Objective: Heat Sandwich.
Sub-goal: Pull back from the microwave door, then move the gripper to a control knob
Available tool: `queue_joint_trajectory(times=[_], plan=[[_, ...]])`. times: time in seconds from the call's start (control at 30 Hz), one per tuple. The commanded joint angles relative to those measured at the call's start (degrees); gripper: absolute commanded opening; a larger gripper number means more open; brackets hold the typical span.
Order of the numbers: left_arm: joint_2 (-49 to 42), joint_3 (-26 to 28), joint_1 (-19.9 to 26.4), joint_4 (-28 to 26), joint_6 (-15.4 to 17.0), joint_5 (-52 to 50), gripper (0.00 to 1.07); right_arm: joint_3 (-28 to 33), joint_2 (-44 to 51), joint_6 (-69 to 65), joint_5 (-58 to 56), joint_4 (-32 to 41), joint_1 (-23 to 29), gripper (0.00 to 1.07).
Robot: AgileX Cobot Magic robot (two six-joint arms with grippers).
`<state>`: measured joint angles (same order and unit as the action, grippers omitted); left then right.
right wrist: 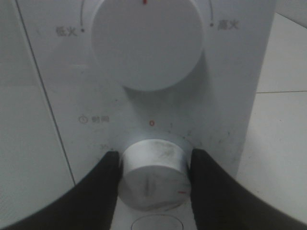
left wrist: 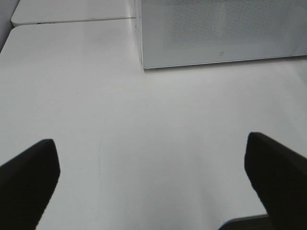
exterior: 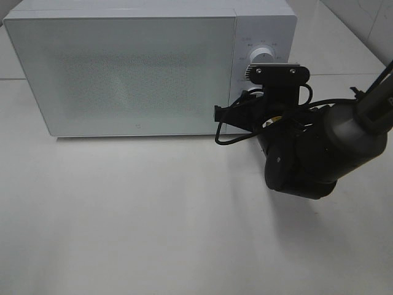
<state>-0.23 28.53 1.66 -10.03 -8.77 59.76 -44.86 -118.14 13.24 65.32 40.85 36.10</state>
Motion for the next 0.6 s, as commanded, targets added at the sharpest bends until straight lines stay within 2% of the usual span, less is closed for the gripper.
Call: queue_joint_trajectory(times=[0.03, 0.33, 0.6], plan=[[-1.55, -0.17, 0.17, -0.06, 0.34, -0.69, 1.04, -0.46, 0.06, -1.95, -0.06, -1.2, -0.11, 0.15], [-1.55, -0.17, 0.17, -0.06, 0.34, -0.69, 1.04, -0.46, 0.06, -13.24, 0.4, -1.2, -0.11, 0.15], [-1.55, -0.17, 0.17, -0.06, 0.34, -0.69, 1.04, -0.46, 0.06, -33.4, 1.89, -1.15, -0.11, 0.15]])
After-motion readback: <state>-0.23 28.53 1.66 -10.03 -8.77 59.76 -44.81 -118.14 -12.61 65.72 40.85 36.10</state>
